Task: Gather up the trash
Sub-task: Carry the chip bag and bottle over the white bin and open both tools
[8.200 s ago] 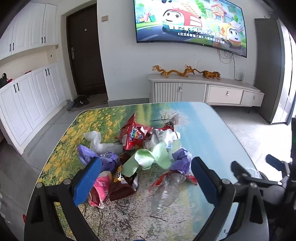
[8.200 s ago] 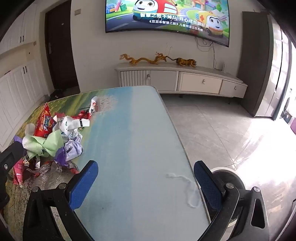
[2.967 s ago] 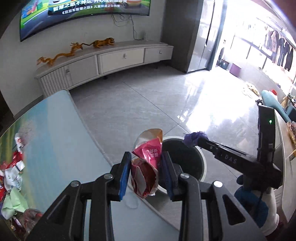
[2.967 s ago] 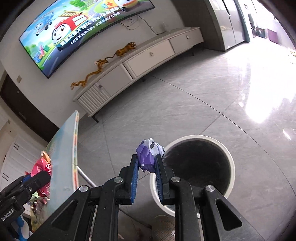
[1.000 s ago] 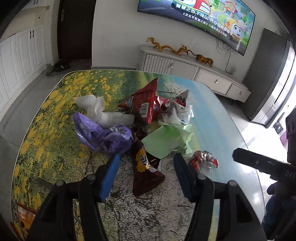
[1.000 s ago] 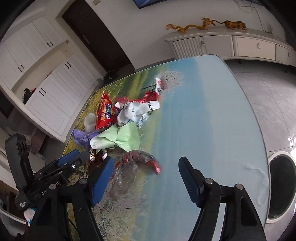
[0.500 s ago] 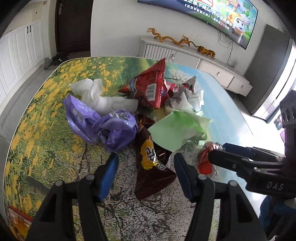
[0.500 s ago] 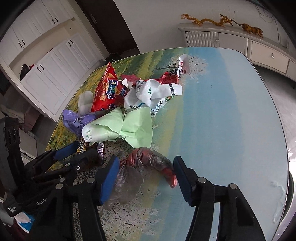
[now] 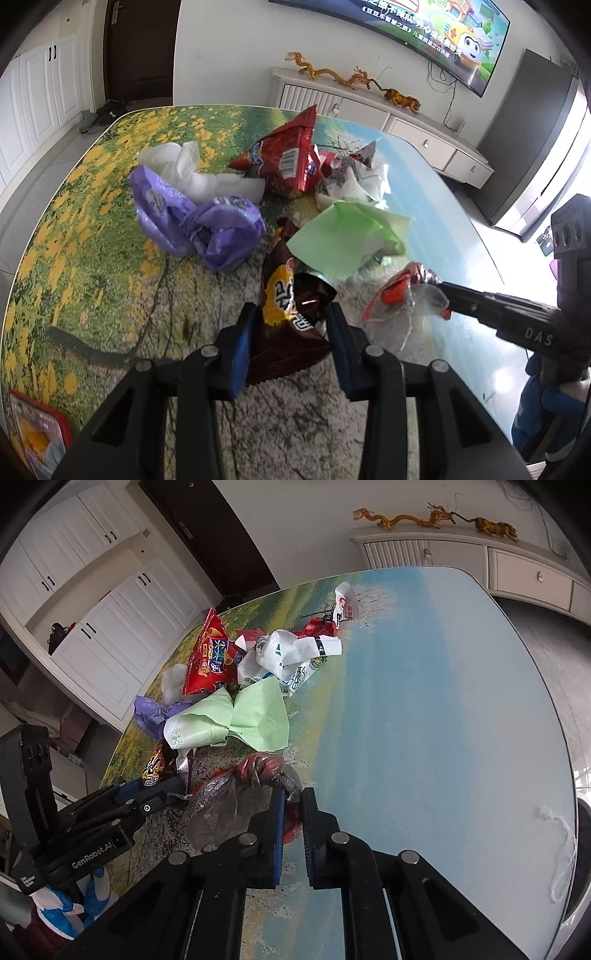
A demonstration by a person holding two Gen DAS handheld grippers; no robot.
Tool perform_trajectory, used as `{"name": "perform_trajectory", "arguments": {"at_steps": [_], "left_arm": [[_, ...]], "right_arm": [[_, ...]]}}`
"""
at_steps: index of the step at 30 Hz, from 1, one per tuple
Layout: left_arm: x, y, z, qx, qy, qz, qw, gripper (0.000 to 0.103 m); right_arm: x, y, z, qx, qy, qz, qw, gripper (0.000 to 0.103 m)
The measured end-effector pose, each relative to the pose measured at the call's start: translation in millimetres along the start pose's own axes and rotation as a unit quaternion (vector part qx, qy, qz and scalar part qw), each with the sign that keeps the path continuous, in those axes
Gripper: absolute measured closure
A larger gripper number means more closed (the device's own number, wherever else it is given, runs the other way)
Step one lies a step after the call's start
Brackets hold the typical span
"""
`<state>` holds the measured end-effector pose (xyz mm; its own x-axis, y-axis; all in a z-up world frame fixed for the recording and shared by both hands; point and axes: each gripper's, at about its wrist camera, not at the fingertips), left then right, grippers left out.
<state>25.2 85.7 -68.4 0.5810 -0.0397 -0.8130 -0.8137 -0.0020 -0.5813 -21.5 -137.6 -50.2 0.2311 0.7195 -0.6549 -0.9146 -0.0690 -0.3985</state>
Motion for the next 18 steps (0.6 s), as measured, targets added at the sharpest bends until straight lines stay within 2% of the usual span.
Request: {"name": "perform_trajectory", "arguments": {"at_steps": [12,18], "left_arm": [[-37.4,28.3,-2.4,0.007,-0.004,-0.004,1.0,0.067],[-64.0,33.7,-5.9,0.012,-0.01,-0.029,0.9995,0.067]], "right_arm": [[-43.5,21.3,-8.2,0.017,0.0,-0.037,0.999,0.094],[-68.4,27.7,-12.4,0.027,0.001,-0.07,0.997,0.094]]}}
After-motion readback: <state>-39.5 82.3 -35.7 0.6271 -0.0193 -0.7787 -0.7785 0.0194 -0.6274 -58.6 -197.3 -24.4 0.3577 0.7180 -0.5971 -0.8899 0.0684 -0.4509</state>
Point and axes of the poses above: each gripper's, at about its wrist camera, not at the fingertips, and x roughly the way its jaws point, z to its left, y to its underside, and after that the axes turned 13 degrees about -y, right-handed
